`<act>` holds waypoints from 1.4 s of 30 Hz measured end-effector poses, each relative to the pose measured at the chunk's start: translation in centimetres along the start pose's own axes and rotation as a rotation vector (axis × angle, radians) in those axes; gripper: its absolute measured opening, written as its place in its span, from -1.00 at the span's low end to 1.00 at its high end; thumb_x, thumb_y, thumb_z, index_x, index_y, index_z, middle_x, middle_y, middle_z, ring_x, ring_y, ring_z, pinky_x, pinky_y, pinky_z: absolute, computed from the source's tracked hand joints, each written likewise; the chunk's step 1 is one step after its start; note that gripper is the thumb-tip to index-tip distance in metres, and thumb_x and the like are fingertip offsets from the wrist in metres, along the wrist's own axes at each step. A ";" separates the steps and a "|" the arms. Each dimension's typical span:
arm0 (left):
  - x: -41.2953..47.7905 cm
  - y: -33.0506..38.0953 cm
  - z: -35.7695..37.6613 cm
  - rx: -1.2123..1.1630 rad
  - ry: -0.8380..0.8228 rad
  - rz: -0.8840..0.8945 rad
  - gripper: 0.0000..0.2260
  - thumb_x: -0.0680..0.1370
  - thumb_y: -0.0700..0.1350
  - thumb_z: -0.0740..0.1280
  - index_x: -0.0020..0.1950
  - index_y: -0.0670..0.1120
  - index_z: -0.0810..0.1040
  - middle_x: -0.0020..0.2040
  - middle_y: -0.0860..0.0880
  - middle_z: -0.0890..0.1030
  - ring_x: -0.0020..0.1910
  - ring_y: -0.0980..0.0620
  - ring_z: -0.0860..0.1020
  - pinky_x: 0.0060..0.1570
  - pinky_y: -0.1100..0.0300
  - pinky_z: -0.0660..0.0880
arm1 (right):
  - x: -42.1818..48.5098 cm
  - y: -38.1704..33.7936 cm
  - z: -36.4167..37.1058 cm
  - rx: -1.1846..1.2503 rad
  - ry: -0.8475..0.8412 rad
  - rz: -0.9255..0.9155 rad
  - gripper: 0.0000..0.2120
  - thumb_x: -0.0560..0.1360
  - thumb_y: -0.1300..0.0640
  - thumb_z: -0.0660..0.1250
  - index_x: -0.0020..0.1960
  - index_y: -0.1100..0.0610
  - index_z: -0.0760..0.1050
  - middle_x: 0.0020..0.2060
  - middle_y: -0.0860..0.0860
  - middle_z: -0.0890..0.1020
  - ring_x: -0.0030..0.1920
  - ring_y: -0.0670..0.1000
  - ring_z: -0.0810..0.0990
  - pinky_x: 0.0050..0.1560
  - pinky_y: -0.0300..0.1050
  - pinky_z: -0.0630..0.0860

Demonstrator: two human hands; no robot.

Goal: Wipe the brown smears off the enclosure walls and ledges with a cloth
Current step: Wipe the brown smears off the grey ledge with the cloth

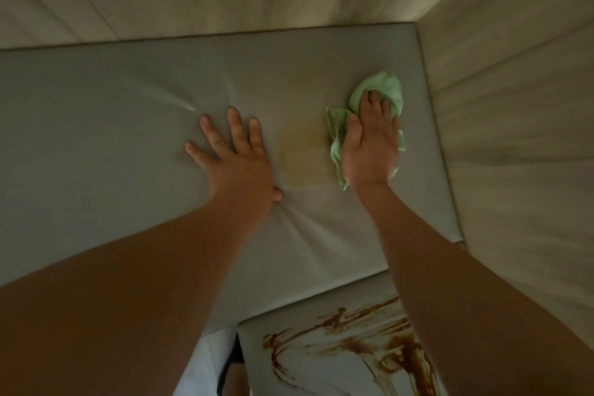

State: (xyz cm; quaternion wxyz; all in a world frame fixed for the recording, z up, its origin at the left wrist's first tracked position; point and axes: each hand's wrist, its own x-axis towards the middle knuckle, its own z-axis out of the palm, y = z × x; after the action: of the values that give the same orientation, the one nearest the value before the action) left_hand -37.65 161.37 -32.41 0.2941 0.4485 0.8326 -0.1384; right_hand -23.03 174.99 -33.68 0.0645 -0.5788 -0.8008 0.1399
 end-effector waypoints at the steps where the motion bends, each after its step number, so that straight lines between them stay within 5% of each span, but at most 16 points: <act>1: -0.1 -0.1 0.1 -0.006 0.010 0.011 0.19 0.46 0.42 0.36 0.62 -0.16 -0.40 0.61 -0.31 -0.37 0.53 -0.59 -0.27 0.40 -0.60 0.00 | -0.3 -0.4 0.3 -0.007 -0.007 0.005 -0.40 0.65 -0.05 -0.05 0.64 0.13 0.23 0.62 0.07 0.26 0.64 0.12 0.13 0.64 0.07 -0.05; 6: -1.0 -3.0 -0.6 -0.125 0.052 0.149 -0.02 0.58 0.31 0.30 0.67 -0.09 -0.28 0.67 -0.16 -0.30 0.60 -0.43 -0.26 0.49 -0.46 -0.06 | -3.7 -3.8 2.0 -0.020 -0.026 -0.045 -0.40 0.66 -0.06 -0.05 0.65 0.12 0.21 0.63 0.05 0.26 0.65 0.11 0.11 0.65 0.07 -0.07; 9: -2.4 -7.5 -0.1 -0.293 0.212 0.277 -0.38 0.65 -0.02 0.09 0.66 -0.24 0.08 0.67 -0.24 0.10 0.64 -0.27 0.09 0.60 -0.18 0.09 | -6.5 -6.8 3.3 0.006 -0.017 -0.099 -0.34 0.64 -0.14 -0.10 0.63 0.16 0.25 0.61 0.08 0.29 0.64 0.14 0.14 0.65 0.08 -0.06; 11: -3.6 -10.4 0.9 -0.380 0.399 0.292 -0.40 0.49 -0.08 0.05 0.47 -0.31 0.44 0.43 -0.35 0.47 0.43 -0.32 0.42 0.48 -0.14 0.33 | -8.1 -8.7 3.9 0.008 -0.037 -0.141 -0.30 0.62 -0.19 -0.08 0.62 0.17 0.26 0.60 0.09 0.30 0.64 0.15 0.14 0.65 0.08 -0.06; 13: -4.9 -12.8 2.3 -0.404 0.541 0.263 -0.51 0.43 -0.14 0.09 0.23 -0.29 0.59 0.19 -0.34 0.58 0.22 -0.37 0.50 0.33 -0.10 0.42 | -10.1 -10.6 4.7 0.015 -0.055 -0.198 -0.30 0.61 -0.20 -0.01 0.60 0.19 0.29 0.58 0.11 0.34 0.62 0.17 0.19 0.64 0.12 -0.01; 20: -10.3 -15.1 4.0 -0.527 0.551 0.120 -0.70 0.39 -0.33 0.21 0.06 -0.21 0.59 0.06 -0.26 0.55 0.14 -0.28 0.42 0.17 0.04 0.32 | -16.3 -12.7 5.6 0.136 -0.164 -0.297 -0.39 0.63 -0.08 0.04 0.58 0.20 0.33 0.56 0.13 0.39 0.60 0.16 0.26 0.63 0.13 0.06; 24: -12.3 -14.2 4.4 -0.529 0.429 0.078 -0.59 0.41 -0.17 0.06 0.10 -0.23 0.58 0.06 -0.27 0.57 0.10 -0.32 0.48 0.18 -0.10 0.38 | -18.9 -12.0 2.9 0.285 -0.420 -0.341 -0.41 0.65 -0.07 -0.03 0.60 0.15 0.29 0.61 0.07 0.29 0.64 0.06 0.14 0.64 -0.09 -0.13; 26: -12.8 -13.4 4.9 -0.506 0.352 0.069 -0.54 0.43 -0.04 0.02 0.12 -0.21 0.55 0.06 -0.25 0.56 0.09 -0.31 0.48 0.16 -0.11 0.41 | -19.0 -11.6 0.6 0.483 -0.526 -0.234 -0.45 0.66 -0.03 0.03 0.58 0.13 0.35 0.57 0.05 0.37 0.58 -0.01 0.25 0.63 -0.16 0.03; 28: -13.5 -12.4 5.0 -0.543 0.268 0.019 -0.56 0.46 0.03 0.14 0.22 -0.16 0.53 0.16 -0.20 0.53 0.16 -0.28 0.45 0.18 -0.10 0.42 | -17.7 -11.0 -1.2 0.608 -0.413 -0.110 -0.51 0.64 0.09 0.13 0.55 0.12 0.39 0.49 0.05 0.46 0.46 -0.01 0.41 0.53 -0.11 0.29; 30: -13.8 -11.5 5.2 -0.525 0.184 0.005 -0.47 0.49 0.08 0.33 0.43 -0.08 0.43 0.31 -0.14 0.44 0.28 -0.23 0.39 0.26 -0.10 0.39 | -15.8 -10.8 -2.0 0.492 -0.344 -0.157 -0.41 0.59 0.27 0.20 0.61 0.04 0.27 0.49 0.06 0.37 0.37 0.03 0.46 0.40 -0.12 0.41; 33: -13.7 -10.4 4.9 -0.375 0.143 0.022 -0.40 0.54 0.15 0.35 0.55 0.07 0.29 0.37 -0.08 0.34 0.35 -0.18 0.32 0.31 -0.10 0.33 | -13.6 -11.1 -1.4 0.144 -0.552 -0.421 -0.29 0.57 0.26 0.22 0.65 -0.15 0.16 0.41 0.09 0.35 0.25 0.14 0.52 0.22 -0.02 0.51; 36: -12.8 -10.2 4.2 -0.314 0.125 0.032 -0.60 0.56 0.15 0.34 0.35 0.06 0.47 0.30 -0.08 0.34 0.32 -0.19 0.31 0.27 -0.10 0.34 | -11.9 -10.8 -1.0 -0.027 -0.578 -0.439 -0.64 0.57 0.14 0.29 0.36 0.07 0.51 0.20 0.19 0.49 0.15 0.25 0.55 0.11 0.01 0.50; 38: -12.6 -10.2 3.4 -0.462 0.137 0.083 -0.74 0.53 0.09 0.39 0.13 -0.02 0.56 0.16 -0.07 0.43 0.22 -0.18 0.40 0.13 0.03 0.38 | -10.9 -9.4 -2.1 0.023 -0.499 -0.279 -0.79 0.55 0.13 0.33 0.16 0.18 0.55 0.13 0.22 0.56 0.11 0.25 0.56 0.00 -0.06 0.40; 42: -12.4 -10.7 -0.4 -0.884 0.250 -0.049 -0.86 0.51 -0.15 0.43 -0.07 -0.08 0.47 -0.26 -0.01 0.49 -0.23 -0.07 0.48 -0.33 0.23 0.30 | -9.3 -5.0 -6.5 0.260 -0.303 0.080 -0.83 0.53 0.24 0.33 0.12 0.18 0.57 0.03 0.17 0.65 0.07 0.19 0.59 -0.06 -0.18 0.33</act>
State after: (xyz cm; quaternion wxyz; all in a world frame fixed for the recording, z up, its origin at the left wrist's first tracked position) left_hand -41.41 147.31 -24.85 0.3512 0.2736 0.8511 0.2782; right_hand -22.90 165.66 -25.46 0.0118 -0.5693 -0.7529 0.3301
